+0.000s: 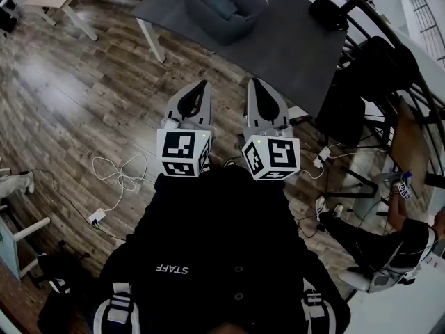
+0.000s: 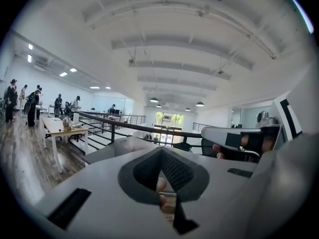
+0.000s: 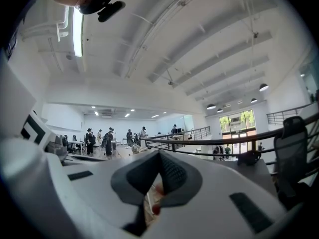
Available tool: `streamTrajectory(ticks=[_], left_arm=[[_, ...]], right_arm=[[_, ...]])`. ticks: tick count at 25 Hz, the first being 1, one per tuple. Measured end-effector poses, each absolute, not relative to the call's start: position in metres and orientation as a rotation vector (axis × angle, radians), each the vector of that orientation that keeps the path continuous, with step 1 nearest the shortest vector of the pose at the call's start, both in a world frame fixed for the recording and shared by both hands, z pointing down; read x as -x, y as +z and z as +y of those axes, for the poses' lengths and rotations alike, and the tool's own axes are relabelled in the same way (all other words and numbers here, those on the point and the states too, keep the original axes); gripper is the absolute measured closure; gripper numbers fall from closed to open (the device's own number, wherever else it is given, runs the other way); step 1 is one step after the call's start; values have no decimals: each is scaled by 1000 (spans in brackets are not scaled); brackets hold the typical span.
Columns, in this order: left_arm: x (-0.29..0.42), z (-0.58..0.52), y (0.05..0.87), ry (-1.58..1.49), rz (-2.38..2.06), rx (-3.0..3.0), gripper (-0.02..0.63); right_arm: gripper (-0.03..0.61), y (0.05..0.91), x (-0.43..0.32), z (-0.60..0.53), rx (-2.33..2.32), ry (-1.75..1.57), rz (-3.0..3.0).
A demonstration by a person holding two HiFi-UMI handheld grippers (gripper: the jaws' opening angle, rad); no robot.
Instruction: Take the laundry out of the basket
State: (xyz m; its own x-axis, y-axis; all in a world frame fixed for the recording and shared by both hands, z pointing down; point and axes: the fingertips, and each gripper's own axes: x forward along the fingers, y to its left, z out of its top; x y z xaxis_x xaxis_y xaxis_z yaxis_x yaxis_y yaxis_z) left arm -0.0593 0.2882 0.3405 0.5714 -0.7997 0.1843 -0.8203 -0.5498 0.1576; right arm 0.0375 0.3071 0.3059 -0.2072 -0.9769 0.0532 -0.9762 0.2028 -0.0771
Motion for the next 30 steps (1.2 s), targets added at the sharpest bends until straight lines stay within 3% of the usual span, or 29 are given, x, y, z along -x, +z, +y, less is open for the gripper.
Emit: streamTrajectory(ticks=[17,30], left_arm=[[72,229,374,180,-1364,-2515,614],[44,56,372,175,-1498,-2469,614]], right_arm=[[565,334,-29,242,1984,-211,2467],[565,337,-67,63,1893,-204,2497]])
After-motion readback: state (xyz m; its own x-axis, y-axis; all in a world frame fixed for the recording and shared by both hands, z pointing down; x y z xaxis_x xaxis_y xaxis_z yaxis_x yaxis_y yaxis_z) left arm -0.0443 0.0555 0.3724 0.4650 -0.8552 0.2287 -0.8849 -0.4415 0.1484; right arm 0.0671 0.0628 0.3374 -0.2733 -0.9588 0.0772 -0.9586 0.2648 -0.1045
